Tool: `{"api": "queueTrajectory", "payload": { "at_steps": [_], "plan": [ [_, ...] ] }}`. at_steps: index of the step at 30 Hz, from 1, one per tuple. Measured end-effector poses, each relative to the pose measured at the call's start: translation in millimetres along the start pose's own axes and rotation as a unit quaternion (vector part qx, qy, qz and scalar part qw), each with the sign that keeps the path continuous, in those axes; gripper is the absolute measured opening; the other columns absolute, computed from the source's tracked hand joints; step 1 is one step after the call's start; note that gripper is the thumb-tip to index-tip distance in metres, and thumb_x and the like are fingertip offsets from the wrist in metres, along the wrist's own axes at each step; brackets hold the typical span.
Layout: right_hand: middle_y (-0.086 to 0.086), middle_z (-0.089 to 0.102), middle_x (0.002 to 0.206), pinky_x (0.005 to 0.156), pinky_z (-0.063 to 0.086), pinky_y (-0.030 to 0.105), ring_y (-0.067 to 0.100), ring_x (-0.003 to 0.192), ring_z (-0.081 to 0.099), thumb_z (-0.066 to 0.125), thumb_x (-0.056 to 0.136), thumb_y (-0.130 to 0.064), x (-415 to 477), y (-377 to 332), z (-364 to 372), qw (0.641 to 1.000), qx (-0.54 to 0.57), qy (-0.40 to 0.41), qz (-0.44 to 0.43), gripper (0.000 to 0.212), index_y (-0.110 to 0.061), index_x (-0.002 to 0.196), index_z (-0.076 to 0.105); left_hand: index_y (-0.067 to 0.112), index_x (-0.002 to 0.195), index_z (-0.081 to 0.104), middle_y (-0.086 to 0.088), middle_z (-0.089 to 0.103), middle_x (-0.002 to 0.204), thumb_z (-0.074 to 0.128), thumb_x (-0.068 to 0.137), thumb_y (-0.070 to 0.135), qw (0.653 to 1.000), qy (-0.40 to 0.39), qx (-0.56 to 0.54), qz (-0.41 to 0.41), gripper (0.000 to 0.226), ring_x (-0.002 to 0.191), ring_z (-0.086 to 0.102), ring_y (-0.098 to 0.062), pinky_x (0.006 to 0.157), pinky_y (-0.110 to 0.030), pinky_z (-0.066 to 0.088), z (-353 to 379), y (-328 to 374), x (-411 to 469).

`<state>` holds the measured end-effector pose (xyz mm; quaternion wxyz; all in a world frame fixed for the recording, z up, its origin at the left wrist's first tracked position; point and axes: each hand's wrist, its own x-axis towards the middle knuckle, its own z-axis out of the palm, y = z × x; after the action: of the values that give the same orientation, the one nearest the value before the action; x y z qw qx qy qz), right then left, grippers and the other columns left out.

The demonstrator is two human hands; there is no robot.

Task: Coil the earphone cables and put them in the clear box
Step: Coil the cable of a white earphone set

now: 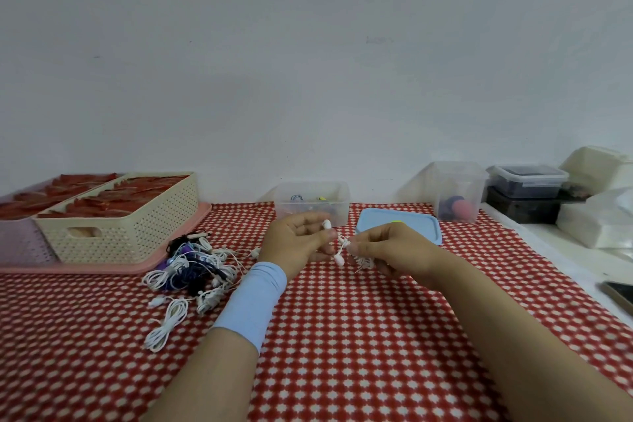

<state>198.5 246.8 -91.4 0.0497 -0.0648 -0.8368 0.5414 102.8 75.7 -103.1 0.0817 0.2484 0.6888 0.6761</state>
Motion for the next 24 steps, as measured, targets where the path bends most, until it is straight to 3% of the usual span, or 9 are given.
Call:
{"api": "queueTrajectory", "payload": {
  "at_steps": [5, 14, 21, 24],
  "plan": [
    [-0.001, 0.060, 0.061, 0.046, 0.032, 0.022, 0.011, 0.049, 0.040, 0.075, 0.089, -0.029, 2, 2, 1, 1.000, -0.001, 0.013, 0.001, 0.013, -0.017, 0.087, 0.081, 0.006, 0.101, 0.075, -0.008, 0.076, 0.076, 0.077, 0.080, 0.003, 0.999, 0.004, 0.034, 0.000, 0.021, 0.066, 0.073, -0.020, 0.062, -0.029, 0.061, -2, 2, -1],
    [0.001, 0.070, 0.068, 0.050, 0.042, 0.018, 0.009, 0.051, 0.049, 0.078, 0.086, -0.030, 3, 1, 2, 0.998, -0.023, 0.054, -0.010, 0.012, -0.019, 0.088, 0.082, 0.007, 0.103, 0.074, -0.008, 0.076, 0.081, 0.076, 0.080, 0.001, 0.999, -0.002, 0.032, 0.005, 0.024, 0.069, 0.073, -0.022, 0.065, -0.033, 0.062, -3, 2, 0],
    [-0.005, 0.076, 0.075, 0.057, 0.048, 0.012, 0.003, 0.064, 0.063, 0.077, 0.088, -0.028, 21, -10, 2, 0.991, -0.045, 0.112, -0.059, 0.007, -0.025, 0.082, 0.080, 0.017, 0.117, 0.066, -0.006, 0.072, 0.097, 0.069, 0.088, 0.006, 0.997, -0.011, 0.071, 0.009, 0.031, 0.069, 0.072, -0.017, 0.062, -0.031, 0.061, -9, 13, 18],
    [-0.004, 0.076, 0.080, 0.067, 0.049, 0.016, 0.008, 0.077, 0.068, 0.076, 0.088, -0.027, 45, -24, -5, 0.980, -0.104, 0.151, -0.081, 0.009, -0.025, 0.081, 0.079, 0.012, 0.107, 0.068, -0.007, 0.073, 0.090, 0.070, 0.087, 0.007, 0.989, -0.002, 0.145, 0.018, 0.021, 0.070, 0.073, -0.021, 0.064, -0.034, 0.062, -15, 26, 42]
  ]
}}
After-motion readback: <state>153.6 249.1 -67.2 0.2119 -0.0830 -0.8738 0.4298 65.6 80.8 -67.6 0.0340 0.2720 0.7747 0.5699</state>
